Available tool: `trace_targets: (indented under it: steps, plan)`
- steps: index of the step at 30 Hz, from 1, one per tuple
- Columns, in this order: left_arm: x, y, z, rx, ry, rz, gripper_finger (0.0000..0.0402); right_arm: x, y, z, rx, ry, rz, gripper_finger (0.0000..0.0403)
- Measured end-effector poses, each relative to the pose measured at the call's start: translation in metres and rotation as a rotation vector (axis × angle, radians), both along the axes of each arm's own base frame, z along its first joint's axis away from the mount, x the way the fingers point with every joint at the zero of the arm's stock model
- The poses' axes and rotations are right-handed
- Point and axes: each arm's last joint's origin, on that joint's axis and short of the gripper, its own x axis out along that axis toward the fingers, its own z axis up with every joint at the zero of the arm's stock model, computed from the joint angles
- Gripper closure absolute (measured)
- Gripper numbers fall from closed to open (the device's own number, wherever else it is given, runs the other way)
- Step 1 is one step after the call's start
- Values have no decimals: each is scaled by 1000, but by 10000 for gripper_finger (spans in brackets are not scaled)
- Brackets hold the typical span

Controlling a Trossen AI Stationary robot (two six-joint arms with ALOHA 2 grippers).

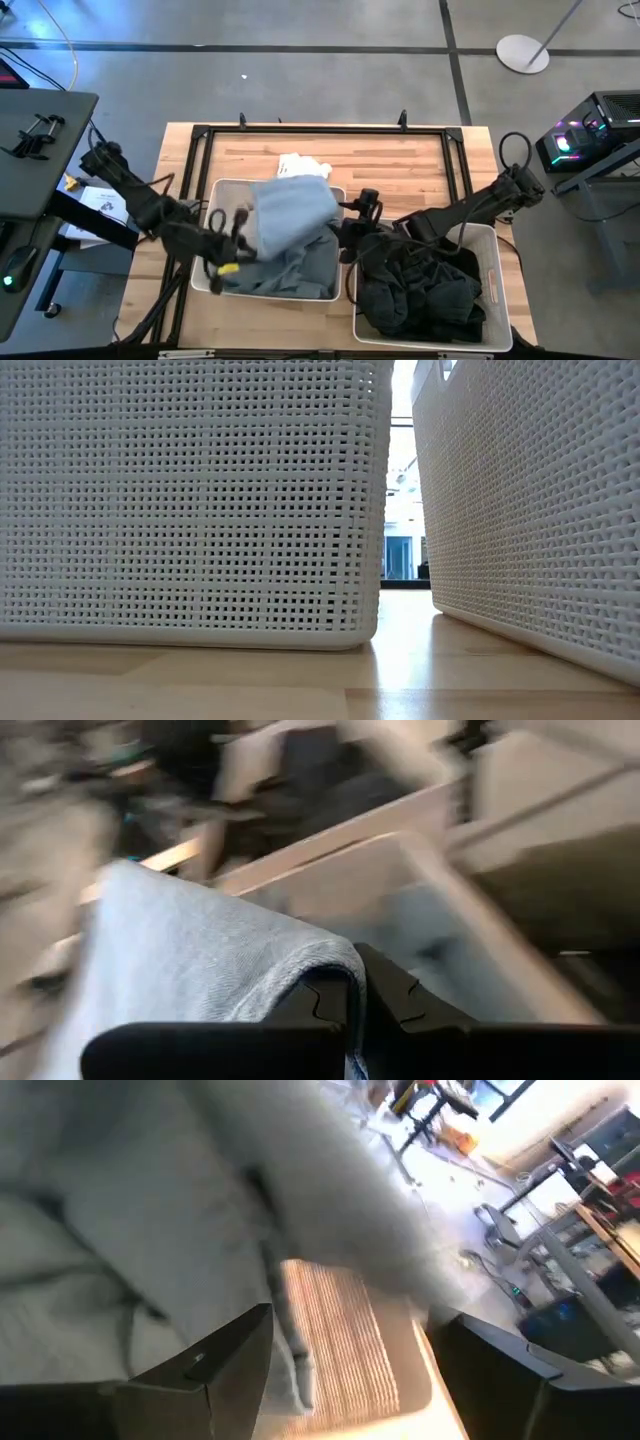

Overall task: Sort clothes
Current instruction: Put the blue pants into the left white laundry bin

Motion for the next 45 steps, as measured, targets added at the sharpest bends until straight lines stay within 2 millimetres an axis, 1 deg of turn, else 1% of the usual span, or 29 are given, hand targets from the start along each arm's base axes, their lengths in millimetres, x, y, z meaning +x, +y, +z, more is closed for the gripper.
trace_targets:
  steps: [2, 5, 7, 11, 13, 14, 16, 19, 21, 22, 24, 26, 29, 32, 35, 38, 40, 42, 43, 45]
  plan:
    - [1, -8, -7, -37, 21, -58, 401, 6, -2, 5, 37, -37, 53, 144]
    - [5, -15, -22, -46, 80, -68, 401, 16, -5, 11, 140, -66, 251, 144]
    - [7, -18, -34, -38, 119, -60, 401, 23, -8, 13, 173, -93, 350, 144]
    - [10, -22, -55, -27, 188, -38, 401, 31, -10, 12, 165, -99, 451, 148]
    - [12, -23, -60, -31, 210, -17, 401, 34, -9, 9, 183, -92, 506, 164]
    - [12, -23, -60, -41, 207, -1, 401, 38, -10, 8, 207, -106, 529, 179]
    - [13, -22, -59, -66, 190, 50, 398, 45, -10, 0, 267, -104, 572, 222]
    - [10, -17, -54, -115, 161, 136, 381, 61, -10, -19, 381, -92, 647, 310]
    - [4, -11, -49, -151, 160, 155, 362, 72, -11, -32, 409, -89, 670, 371]
    - [-1, -7, -46, -169, 166, 169, 350, 77, -12, -38, 413, -96, 668, 385]
    - [-13, 2, -41, -214, 183, 214, 325, 87, -16, -49, 450, -106, 639, 386]
    - [-26, 15, -35, -255, 185, 280, 298, 98, -23, -57, 518, -76, 580, 383]
    - [-43, 32, -25, -301, 143, 357, 266, 115, -36, -65, 566, 46, 485, 395]
    - [-52, 43, -13, -346, 44, 401, 250, 133, -42, -70, 575, 184, 422, 395]
    - [-51, 43, -5, -372, -32, 391, 249, 151, -45, -76, 587, 302, 399, 395]
    - [-42, 36, -6, -356, -47, 380, 256, 168, -48, -90, 608, 405, 423, 398]
    - [-34, 30, -14, -327, -10, 397, 262, 176, -49, -100, 611, 462, 432, 397]
    - [-27, 24, -27, -288, 56, 428, 268, 181, -49, -105, 603, 495, 428, 389]
    - [-24, 21, -33, -274, 87, 447, 271, 183, -50, -106, 611, 500, 415, 380]
    - [-19, 17, -43, -260, 139, 480, 276, 184, -53, -100, 644, 492, 399, 355]
